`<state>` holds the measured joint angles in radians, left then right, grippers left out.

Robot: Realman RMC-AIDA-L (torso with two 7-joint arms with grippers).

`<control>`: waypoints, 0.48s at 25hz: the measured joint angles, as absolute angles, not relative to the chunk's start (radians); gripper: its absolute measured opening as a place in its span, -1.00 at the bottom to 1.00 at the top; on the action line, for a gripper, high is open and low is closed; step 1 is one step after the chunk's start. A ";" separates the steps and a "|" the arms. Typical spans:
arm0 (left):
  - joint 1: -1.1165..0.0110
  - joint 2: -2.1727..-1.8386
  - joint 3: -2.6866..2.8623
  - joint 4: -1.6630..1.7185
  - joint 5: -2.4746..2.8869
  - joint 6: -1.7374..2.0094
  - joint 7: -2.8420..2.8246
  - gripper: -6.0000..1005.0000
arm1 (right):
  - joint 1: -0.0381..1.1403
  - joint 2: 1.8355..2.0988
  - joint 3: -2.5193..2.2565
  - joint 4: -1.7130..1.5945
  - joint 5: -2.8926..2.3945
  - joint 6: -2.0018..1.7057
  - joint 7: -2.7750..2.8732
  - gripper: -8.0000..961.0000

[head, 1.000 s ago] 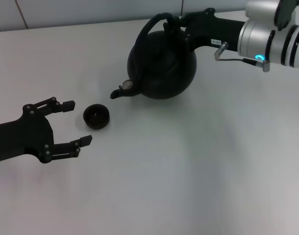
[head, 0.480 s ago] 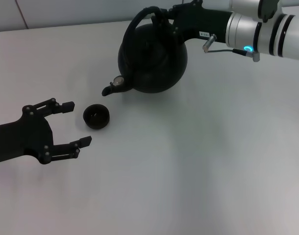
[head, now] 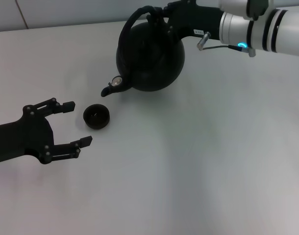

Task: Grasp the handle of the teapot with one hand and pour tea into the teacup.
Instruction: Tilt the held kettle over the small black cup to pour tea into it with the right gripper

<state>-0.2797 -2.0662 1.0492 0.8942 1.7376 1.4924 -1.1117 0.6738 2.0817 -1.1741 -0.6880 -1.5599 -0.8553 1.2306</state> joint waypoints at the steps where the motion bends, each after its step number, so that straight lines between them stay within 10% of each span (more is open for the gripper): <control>1: -0.280 -2.066 1.049 0.894 1.738 1.492 -1.112 0.71 | 0.676 2.082 -1.178 -0.688 -1.560 -0.851 1.231 -0.68; 12: -0.281 -2.066 1.049 0.894 1.737 1.489 -1.108 0.71 | 0.685 2.082 -1.204 -0.698 -1.563 -0.834 1.218 -0.68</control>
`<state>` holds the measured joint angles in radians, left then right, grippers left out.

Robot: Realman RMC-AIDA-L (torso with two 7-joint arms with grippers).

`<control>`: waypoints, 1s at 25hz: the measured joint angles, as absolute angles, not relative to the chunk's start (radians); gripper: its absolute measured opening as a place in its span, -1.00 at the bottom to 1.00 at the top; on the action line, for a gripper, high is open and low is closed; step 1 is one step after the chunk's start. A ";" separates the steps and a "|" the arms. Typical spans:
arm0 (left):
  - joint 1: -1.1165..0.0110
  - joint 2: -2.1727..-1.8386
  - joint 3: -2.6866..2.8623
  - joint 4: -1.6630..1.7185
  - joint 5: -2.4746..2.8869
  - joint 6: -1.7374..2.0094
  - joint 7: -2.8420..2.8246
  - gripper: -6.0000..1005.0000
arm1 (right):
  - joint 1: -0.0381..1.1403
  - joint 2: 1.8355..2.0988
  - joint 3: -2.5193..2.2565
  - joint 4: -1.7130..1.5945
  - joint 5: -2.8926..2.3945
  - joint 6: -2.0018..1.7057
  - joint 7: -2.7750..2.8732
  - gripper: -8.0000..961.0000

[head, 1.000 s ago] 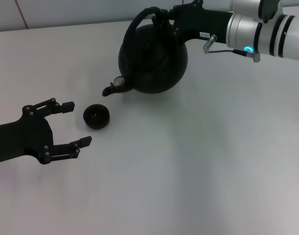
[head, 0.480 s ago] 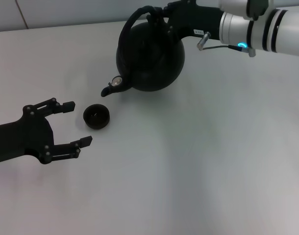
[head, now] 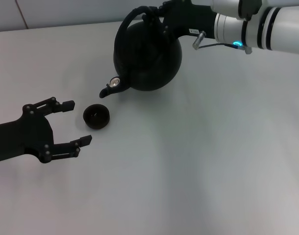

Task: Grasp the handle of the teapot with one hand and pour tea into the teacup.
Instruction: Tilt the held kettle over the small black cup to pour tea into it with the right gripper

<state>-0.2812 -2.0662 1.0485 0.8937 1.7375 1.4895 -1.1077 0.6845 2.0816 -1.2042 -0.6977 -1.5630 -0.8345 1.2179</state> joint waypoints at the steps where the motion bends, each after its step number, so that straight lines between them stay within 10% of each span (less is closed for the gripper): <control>1: -0.281 -2.066 1.048 0.894 1.737 1.489 -1.107 0.71 | 0.684 2.082 -1.212 -0.703 -1.563 -0.834 1.218 -0.68; 25: -0.279 -2.065 1.047 0.887 1.739 1.488 -1.104 0.71 | 0.675 2.084 -1.279 -0.792 -1.606 -0.826 1.216 -0.68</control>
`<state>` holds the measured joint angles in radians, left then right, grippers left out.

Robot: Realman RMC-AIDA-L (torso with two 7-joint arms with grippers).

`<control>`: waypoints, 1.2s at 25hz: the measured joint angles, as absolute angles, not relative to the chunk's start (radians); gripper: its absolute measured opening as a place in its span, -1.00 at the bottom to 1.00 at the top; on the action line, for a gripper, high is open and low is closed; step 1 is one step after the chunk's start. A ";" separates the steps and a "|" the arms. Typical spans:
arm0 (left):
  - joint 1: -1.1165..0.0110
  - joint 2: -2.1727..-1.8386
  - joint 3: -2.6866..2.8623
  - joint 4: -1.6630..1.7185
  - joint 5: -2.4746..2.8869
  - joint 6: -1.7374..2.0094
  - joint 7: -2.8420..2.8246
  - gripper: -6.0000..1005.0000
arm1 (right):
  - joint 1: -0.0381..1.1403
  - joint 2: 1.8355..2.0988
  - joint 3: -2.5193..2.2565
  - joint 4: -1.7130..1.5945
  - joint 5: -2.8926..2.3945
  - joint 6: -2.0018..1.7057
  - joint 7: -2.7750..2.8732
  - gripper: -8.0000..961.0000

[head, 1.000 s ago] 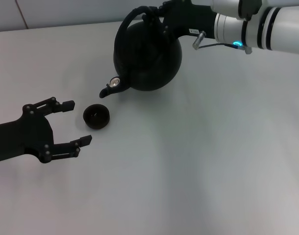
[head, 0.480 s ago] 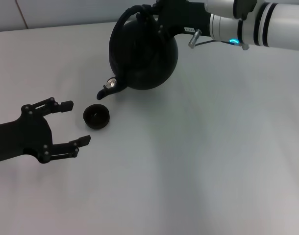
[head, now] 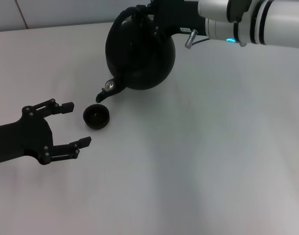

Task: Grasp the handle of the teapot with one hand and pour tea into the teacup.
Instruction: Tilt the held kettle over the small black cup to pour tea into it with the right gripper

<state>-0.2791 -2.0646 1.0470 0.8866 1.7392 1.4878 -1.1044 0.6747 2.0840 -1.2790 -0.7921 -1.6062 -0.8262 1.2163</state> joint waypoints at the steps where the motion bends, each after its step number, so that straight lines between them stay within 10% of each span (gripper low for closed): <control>1: -0.279 -2.065 1.047 0.887 1.739 1.488 -1.104 0.71 | 0.675 2.084 -1.282 -0.796 -1.611 -0.825 1.216 -0.68; 30: -0.282 -2.067 1.044 0.875 1.738 1.481 -1.103 0.71 | 0.673 2.085 -1.361 -0.867 -1.672 -0.772 1.216 -0.68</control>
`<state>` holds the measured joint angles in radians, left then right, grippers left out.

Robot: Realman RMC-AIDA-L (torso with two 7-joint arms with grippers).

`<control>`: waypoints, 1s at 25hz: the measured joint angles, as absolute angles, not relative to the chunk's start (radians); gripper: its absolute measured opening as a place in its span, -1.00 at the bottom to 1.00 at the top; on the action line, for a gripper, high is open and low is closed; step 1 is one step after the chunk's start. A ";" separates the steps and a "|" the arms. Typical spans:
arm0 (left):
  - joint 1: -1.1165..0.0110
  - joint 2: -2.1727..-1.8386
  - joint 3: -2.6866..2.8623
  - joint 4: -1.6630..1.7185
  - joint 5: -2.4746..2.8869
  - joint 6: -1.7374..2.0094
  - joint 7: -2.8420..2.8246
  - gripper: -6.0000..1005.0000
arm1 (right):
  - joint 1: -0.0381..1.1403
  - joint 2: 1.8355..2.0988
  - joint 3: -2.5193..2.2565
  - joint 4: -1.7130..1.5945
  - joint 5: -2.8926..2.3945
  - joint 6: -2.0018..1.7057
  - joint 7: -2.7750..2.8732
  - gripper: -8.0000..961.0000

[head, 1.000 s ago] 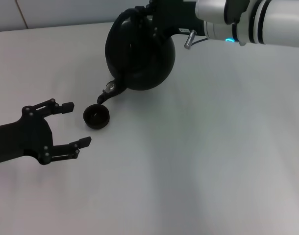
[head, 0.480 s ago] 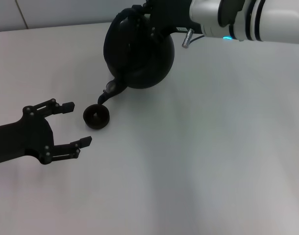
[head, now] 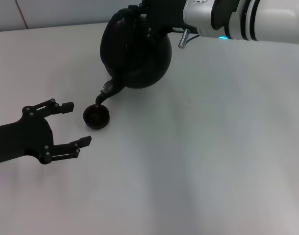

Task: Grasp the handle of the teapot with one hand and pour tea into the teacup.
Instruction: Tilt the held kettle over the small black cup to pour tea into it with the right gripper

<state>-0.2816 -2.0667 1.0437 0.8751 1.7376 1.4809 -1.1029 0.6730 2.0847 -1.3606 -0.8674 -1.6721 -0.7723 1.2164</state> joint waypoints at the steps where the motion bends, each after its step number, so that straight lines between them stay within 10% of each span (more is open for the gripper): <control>1: -0.282 -2.066 1.043 0.874 1.738 1.481 -1.102 0.71 | 0.673 2.085 -1.361 -0.868 -1.672 -0.774 1.216 -0.68; 25: -0.279 -2.065 1.046 0.874 1.740 1.482 -1.088 0.71 | 0.674 2.086 -1.389 -0.868 -1.672 -0.769 1.216 -0.70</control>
